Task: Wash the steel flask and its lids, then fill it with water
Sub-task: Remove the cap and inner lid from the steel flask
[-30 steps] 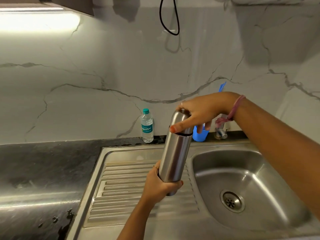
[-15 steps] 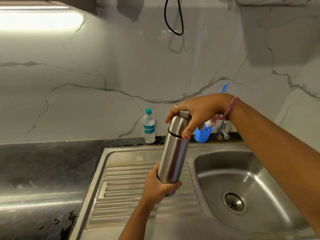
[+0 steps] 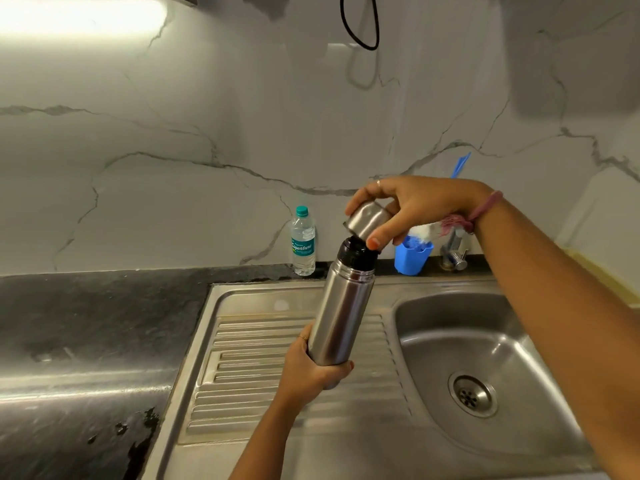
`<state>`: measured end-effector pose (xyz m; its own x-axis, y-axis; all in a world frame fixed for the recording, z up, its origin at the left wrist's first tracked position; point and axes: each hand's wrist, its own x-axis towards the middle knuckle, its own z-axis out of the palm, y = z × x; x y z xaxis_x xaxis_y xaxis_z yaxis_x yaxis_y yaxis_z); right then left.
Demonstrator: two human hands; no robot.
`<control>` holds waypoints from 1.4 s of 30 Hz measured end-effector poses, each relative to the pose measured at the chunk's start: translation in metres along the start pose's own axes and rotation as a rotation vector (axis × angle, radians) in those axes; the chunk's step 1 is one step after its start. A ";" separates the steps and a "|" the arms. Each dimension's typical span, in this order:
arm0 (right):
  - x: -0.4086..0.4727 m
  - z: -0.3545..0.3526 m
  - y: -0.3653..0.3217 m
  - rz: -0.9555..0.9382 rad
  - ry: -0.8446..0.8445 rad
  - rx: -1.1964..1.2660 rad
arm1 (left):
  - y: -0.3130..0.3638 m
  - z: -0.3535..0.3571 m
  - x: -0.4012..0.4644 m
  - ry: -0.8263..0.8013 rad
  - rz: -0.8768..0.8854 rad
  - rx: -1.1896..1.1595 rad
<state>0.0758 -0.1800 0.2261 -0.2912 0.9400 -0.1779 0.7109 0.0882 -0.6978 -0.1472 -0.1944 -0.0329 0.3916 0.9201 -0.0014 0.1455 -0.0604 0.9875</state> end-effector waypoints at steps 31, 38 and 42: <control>0.053 0.226 0.216 0.348 0.569 0.263 | -0.040 -0.018 0.009 0.134 -0.040 -0.024; 0.050 0.230 0.218 0.331 0.538 0.281 | -0.036 -0.016 0.006 0.120 -0.028 -0.033; 0.047 0.220 0.217 0.357 0.438 0.251 | -0.033 -0.015 0.002 0.117 -0.026 -0.024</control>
<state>0.0754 -0.1888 -0.0867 0.2647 0.9499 -0.1660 0.5280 -0.2868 -0.7994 -0.1645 -0.1845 -0.0636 0.2789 0.9603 -0.0105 0.1320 -0.0275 0.9909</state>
